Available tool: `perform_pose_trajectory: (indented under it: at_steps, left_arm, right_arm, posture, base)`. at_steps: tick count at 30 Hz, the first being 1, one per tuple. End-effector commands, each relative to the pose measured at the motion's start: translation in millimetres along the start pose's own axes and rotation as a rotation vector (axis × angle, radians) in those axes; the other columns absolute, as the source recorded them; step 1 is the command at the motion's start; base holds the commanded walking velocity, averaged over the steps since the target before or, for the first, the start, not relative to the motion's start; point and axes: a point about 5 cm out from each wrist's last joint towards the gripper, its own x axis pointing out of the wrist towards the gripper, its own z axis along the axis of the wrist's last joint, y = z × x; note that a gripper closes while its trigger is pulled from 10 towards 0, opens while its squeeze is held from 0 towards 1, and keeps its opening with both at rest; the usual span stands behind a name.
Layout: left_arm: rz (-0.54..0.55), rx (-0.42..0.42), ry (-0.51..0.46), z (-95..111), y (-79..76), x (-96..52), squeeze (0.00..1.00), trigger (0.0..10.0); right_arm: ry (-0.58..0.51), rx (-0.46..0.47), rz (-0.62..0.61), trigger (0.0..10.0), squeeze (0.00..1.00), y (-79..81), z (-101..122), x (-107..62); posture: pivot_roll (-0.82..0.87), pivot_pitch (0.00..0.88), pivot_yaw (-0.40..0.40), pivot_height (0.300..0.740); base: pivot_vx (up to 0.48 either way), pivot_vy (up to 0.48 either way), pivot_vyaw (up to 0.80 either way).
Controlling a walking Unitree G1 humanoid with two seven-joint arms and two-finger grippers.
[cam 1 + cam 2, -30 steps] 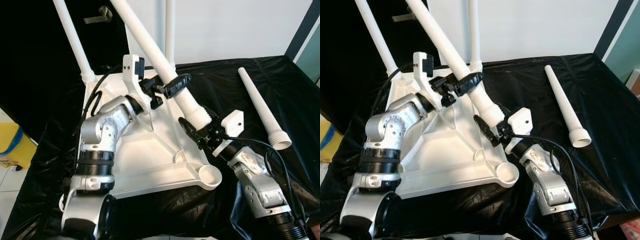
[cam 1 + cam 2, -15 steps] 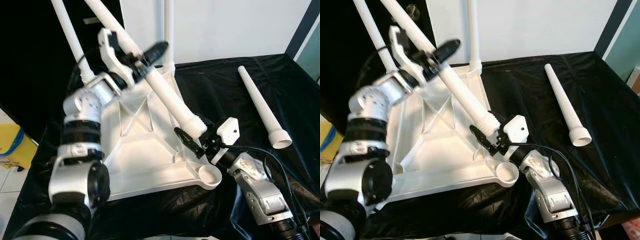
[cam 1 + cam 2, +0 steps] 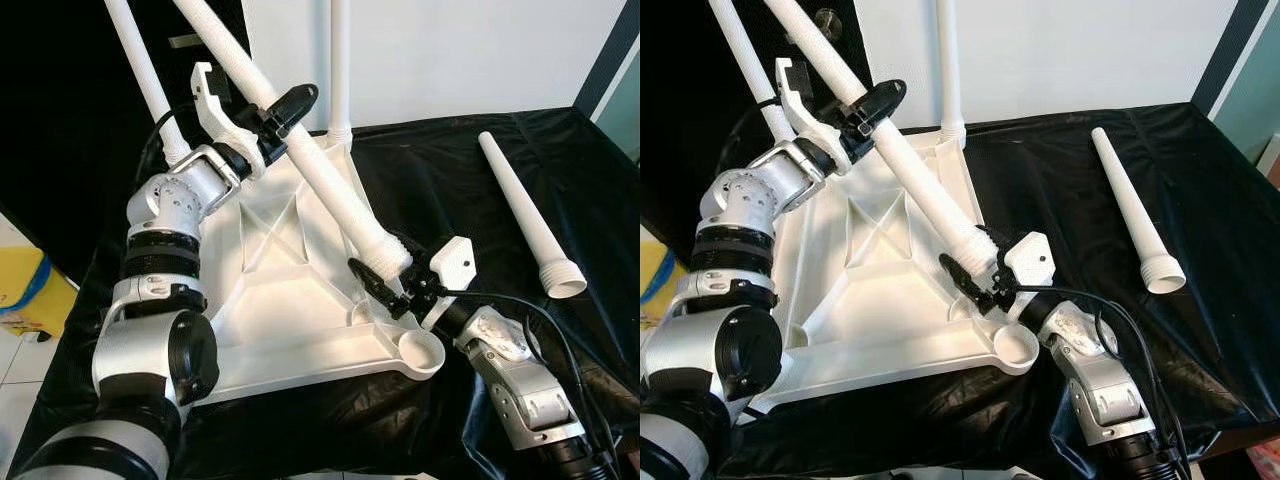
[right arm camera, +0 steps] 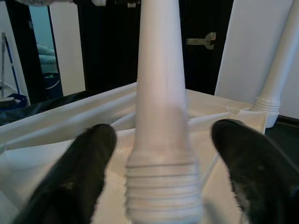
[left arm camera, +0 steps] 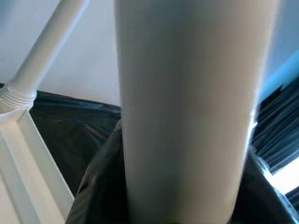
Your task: Building children table
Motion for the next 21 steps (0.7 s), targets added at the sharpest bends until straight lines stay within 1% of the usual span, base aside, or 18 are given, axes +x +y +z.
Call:
perform_pose_trajectory:
  at_steps: [1,8,9,11,12,13,14,15,16,17,18,19,20,21]
  left_arm:
    - [-0.002,0.017,-0.014,8.2,-0.6,0.3,0.00,0.0]
    - [0.013,0.018,-0.026,12.4,1.2,-0.2,0.00,0.0]
    - [0.026,0.033,-0.031,15.7,2.2,-1.0,0.00,0.0]
    - [0.026,0.033,-0.031,15.7,2.2,-1.0,0.00,0.0]
    - [0.032,0.049,-0.042,19.8,2.7,-1.8,0.00,0.0]
    - [0.036,0.077,-0.044,23.8,1.8,-2.3,0.00,10.0]
    - [0.036,0.077,-0.044,23.8,1.8,-2.3,0.00,10.0]
    - [0.035,0.111,-0.049,27.8,-0.6,-2.4,0.00,10.0]
    - [0.031,0.137,-0.051,30.2,-2.8,-2.3,0.00,10.0]
    - [0.031,0.137,-0.051,30.2,-2.8,-2.3,0.00,10.0]
    - [0.026,0.197,-0.043,32.2,-7.2,-1.4,0.00,10.0]
    - [0.023,0.215,-0.038,32.3,-8.8,-1.0,0.00,10.0]
    - [0.023,0.215,-0.038,32.3,-8.8,-1.0,0.00,10.0]
    - [0.020,0.246,-0.035,32.5,-11.2,-0.1,0.00,10.0]
  right_arm:
    - [-0.002,0.015,0.016,10.0,1.00,1.3,1.1,1.2]
    - [0.004,0.016,0.018,10.0,1.00,0.3,-0.2,-0.5]
    - [0.012,0.009,0.011,10.0,1.00,-1.9,-1.1,-2.3]
    - [0.012,0.009,0.011,10.0,1.00,-1.9,-1.1,-2.3]
    - [0.021,0.002,-0.004,10.0,1.00,-5.0,-2.3,-3.9]
    - [0.033,-0.005,-0.020,10.0,0.29,-9.1,-3.6,-6.0]
    - [0.033,-0.005,-0.020,10.0,0.29,-9.1,-3.6,-6.0]
    - [0.047,-0.011,-0.036,10.0,0.00,-13.9,-4.9,-7.8]
    - [0.058,-0.016,-0.046,10.0,0.00,-17.3,-5.8,-8.9]
    - [0.058,-0.016,-0.046,10.0,0.00,-17.3,-5.8,-8.9]
    - [0.074,-0.015,-0.067,10.0,0.00,-23.1,-6.8,-10.0]
    - [0.078,-0.010,-0.075,10.0,0.00,-24.7,-6.9,-10.1]
    - [0.078,-0.010,-0.075,10.0,0.00,-24.7,-6.9,-10.1]
    - [0.084,-0.006,-0.086,10.0,0.00,-27.2,-6.9,-10.2]
  posture:
    - [-0.09,0.034,0.057,0.740]
    - [-0.08,0.028,0.053,0.740]
    - [-0.07,0.024,0.047,0.740]
    - [-0.07,0.024,0.047,0.740]
    - [-0.07,0.018,0.044,0.740]
    - [-0.07,0.016,0.043,0.740]
    - [-0.07,0.016,0.043,0.740]
    - [-0.06,0.013,0.042,0.740]
    - [-0.06,0.012,0.042,0.740]
    - [-0.06,0.012,0.042,0.740]
    - [-0.06,0.010,0.044,0.740]
    - [-0.06,0.011,0.045,0.740]
    - [-0.06,0.011,0.045,0.740]
    - [-0.06,0.011,0.046,0.740]
  base:
    - [0.000,0.000,0.00]
    - [0.000,0.000,0.00]
    - [0.000,0.000,0.00]
    - [0.000,0.000,0.00]
    - [0.000,0.000,0.00]
    - [0.000,0.000,0.00]
    - [0.000,0.000,0.00]
    - [0.000,0.000,0.00]
    - [0.000,0.000,0.00]
    - [0.000,0.000,0.00]
    - [0.000,0.000,0.00]
    - [0.000,0.000,0.00]
    - [0.000,0.000,0.00]
    - [0.000,0.000,0.00]
